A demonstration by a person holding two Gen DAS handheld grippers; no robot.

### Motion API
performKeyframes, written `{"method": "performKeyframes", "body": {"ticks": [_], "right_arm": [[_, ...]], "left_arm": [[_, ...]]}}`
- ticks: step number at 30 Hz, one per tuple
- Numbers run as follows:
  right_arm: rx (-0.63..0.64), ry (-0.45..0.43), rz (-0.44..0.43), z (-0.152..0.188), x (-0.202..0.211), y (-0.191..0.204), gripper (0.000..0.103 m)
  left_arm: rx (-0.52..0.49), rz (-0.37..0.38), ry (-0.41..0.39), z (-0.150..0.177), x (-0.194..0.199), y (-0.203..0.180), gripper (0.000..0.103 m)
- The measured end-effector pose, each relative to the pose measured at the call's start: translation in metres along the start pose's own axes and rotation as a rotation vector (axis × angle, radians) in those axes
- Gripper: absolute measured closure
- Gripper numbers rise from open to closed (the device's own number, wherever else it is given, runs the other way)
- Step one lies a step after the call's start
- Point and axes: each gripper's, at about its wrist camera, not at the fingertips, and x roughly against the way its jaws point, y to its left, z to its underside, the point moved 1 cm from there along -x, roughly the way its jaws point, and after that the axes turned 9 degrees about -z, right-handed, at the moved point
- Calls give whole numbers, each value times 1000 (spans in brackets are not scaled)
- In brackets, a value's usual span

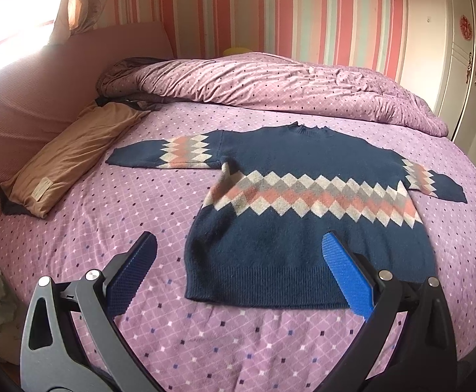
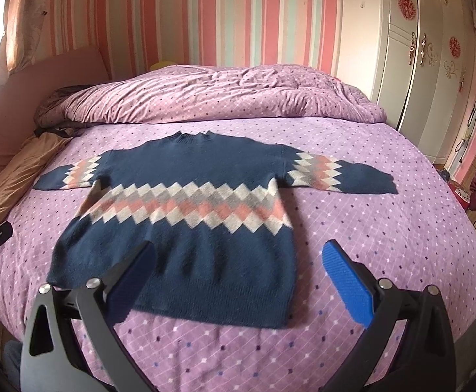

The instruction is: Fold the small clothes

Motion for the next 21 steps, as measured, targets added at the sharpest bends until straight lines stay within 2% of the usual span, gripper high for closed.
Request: {"method": "performKeyframes", "body": {"ticks": [21], "right_arm": [[-22,1,10,-7,-7,-19,1]], "left_arm": [[-11,1,9,-6,-7,-17,3]]}}
